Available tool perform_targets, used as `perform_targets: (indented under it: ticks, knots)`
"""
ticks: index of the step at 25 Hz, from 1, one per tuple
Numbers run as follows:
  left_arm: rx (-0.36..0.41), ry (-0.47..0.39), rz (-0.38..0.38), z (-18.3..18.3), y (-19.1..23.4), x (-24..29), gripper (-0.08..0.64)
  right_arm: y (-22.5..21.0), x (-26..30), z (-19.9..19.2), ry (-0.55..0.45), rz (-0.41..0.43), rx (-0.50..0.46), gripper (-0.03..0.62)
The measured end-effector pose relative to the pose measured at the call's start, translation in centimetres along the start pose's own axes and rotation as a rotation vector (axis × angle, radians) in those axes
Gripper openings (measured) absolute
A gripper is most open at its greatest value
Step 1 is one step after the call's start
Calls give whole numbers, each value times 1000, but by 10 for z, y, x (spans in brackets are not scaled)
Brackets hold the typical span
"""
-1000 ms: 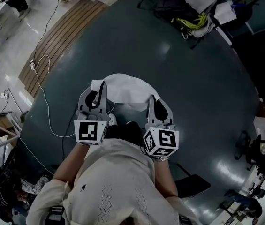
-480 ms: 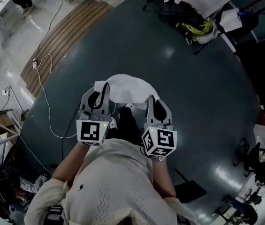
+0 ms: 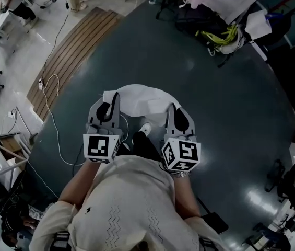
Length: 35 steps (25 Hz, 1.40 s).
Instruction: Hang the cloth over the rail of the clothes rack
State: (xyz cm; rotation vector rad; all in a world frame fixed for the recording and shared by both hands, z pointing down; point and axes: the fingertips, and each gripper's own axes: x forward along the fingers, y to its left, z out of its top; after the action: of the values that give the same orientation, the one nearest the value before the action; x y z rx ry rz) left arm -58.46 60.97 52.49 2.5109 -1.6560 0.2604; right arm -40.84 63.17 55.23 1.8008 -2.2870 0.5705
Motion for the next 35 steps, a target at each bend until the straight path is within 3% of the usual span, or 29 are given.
perform_targets:
  ticks: [6, 15, 22, 27, 35]
  knots:
    - [1, -57, 28, 31, -23, 56, 15, -33, 29, 37, -21, 50, -54, 23]
    - [42, -57, -3, 50, -33, 107, 15, -88, 36, 61, -53, -49, -18, 23]
    - [44, -36, -120, 45, -44, 161, 15, -121, 51, 63, -48, -177, 19, 23]
    - [43, -8, -228, 41, -60, 229, 15, -162, 76, 69, -27, -286, 53, 23]
    - [62, -22, -395, 75, -52, 332, 15, -191, 144, 113, -49, -414, 88, 23]
